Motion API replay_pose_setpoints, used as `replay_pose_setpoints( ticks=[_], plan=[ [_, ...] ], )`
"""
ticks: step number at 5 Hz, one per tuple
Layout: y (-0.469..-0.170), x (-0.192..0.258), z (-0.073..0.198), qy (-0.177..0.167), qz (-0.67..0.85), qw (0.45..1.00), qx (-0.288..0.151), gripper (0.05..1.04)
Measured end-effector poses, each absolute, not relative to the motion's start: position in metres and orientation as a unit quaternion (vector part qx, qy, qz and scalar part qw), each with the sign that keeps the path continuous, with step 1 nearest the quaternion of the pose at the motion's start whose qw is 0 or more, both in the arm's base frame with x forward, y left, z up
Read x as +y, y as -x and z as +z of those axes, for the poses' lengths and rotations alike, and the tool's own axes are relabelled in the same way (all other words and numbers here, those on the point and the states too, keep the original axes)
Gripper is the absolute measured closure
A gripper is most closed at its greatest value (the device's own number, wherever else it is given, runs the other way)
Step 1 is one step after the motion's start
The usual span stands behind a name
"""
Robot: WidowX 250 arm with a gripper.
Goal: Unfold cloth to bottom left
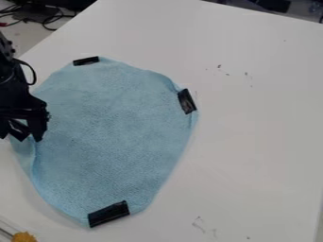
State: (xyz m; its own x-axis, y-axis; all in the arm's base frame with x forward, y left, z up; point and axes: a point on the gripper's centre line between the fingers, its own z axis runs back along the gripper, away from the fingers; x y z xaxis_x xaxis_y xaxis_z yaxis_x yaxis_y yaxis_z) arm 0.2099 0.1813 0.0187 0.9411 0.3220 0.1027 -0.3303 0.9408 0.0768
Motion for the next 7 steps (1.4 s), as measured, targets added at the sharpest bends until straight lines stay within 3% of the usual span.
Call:
replay_pose_setpoints(
  ticks=[1,3,4,5,7],
  plan=[
    [-0.211,0.178,0.017,-0.035,0.167,0.984,-0.046,0.135],
    [-0.209,0.174,0.011,-0.026,0.163,0.985,-0.046,0.729],
    [-0.211,0.175,0.009,-0.022,0.158,0.986,-0.046,0.94],
    [-0.209,0.176,0.009,-0.027,0.152,0.987,-0.04,1.027],
    [-0.189,0.185,0.033,-0.073,0.22,0.97,-0.08,1.033]
  ],
)
